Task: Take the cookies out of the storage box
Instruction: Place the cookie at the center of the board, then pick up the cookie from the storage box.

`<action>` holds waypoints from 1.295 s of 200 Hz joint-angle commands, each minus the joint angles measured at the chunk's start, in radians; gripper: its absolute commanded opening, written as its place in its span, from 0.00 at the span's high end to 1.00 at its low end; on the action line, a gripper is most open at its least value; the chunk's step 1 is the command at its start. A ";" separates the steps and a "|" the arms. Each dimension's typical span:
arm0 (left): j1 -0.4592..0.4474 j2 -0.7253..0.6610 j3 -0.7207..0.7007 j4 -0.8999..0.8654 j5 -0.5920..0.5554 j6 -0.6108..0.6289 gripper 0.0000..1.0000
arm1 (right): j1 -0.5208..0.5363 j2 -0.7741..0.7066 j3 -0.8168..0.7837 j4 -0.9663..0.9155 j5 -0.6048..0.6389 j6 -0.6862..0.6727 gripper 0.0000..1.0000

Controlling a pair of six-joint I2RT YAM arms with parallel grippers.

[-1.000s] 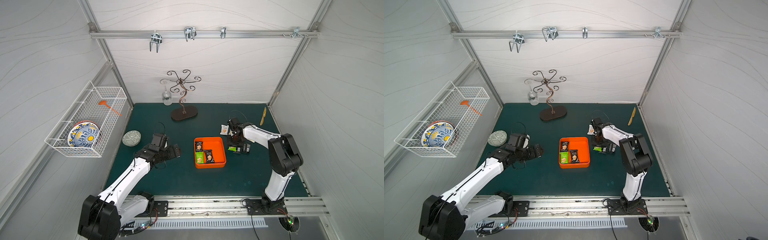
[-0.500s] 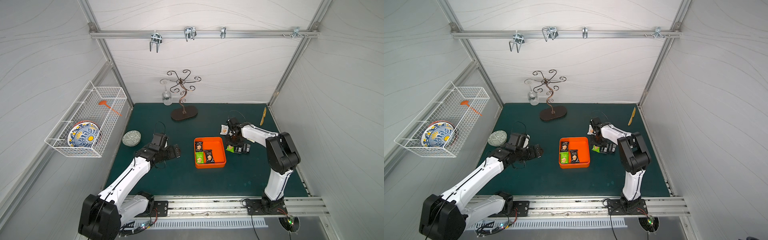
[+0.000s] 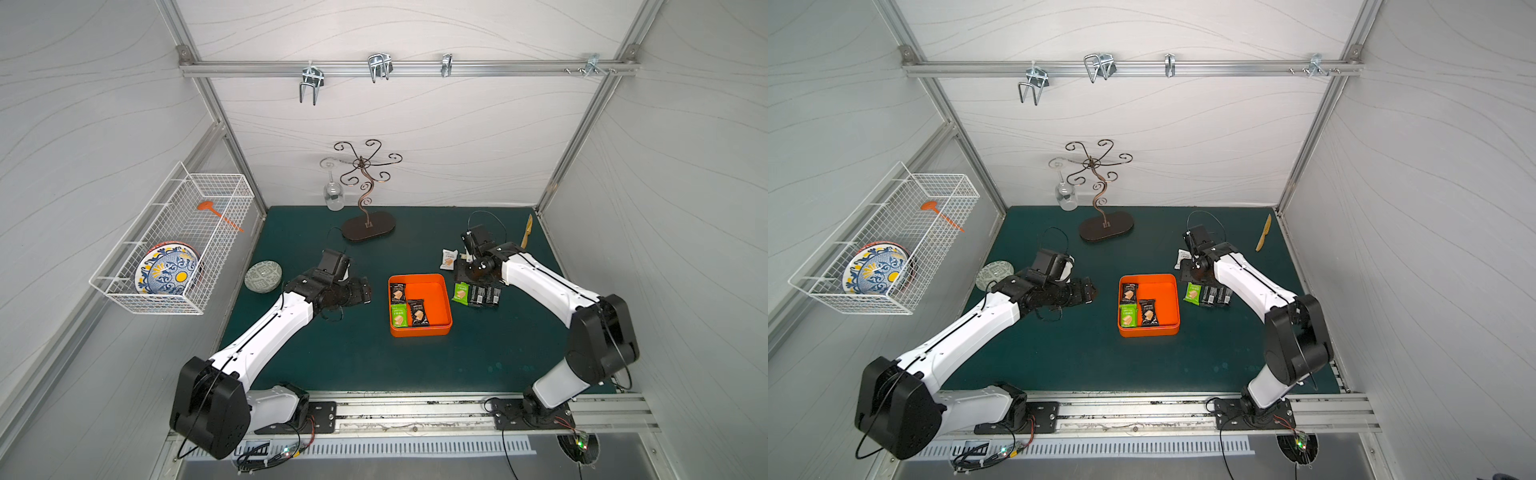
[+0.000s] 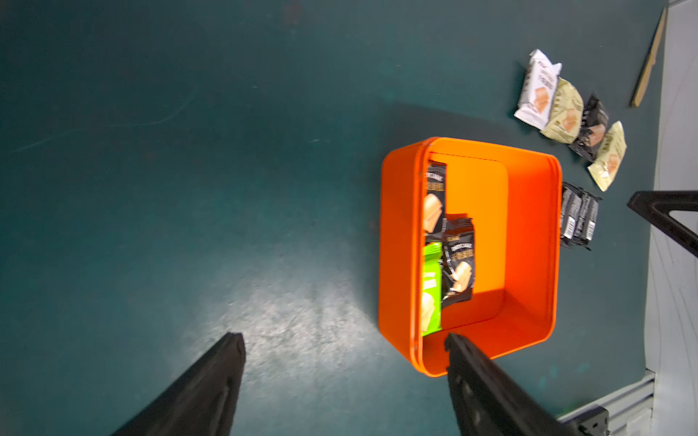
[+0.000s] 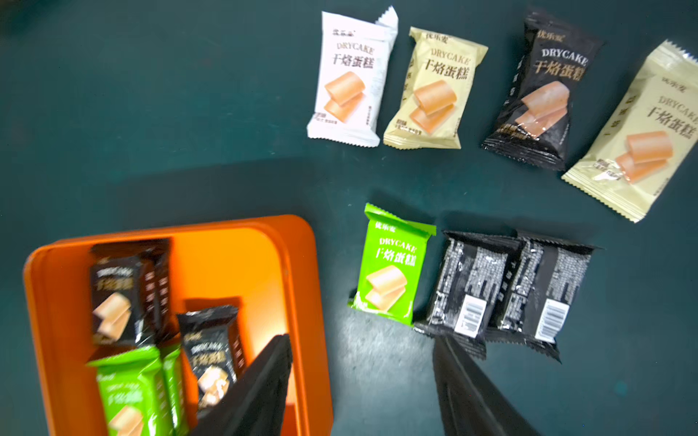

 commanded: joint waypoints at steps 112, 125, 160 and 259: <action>-0.246 0.489 0.460 -0.126 -0.129 0.030 0.35 | -0.088 -0.241 -0.182 -0.021 -0.126 -0.001 0.35; -0.252 0.532 0.490 -0.140 -0.137 0.022 0.37 | -0.095 -0.241 -0.188 -0.017 -0.134 -0.005 0.35; -0.260 0.596 0.530 -0.150 -0.182 0.002 0.37 | -0.105 -0.238 -0.199 0.001 -0.159 -0.014 0.36; -0.283 0.746 0.627 -0.200 -0.213 -0.022 0.36 | -0.132 -0.242 -0.236 0.049 -0.202 -0.022 0.36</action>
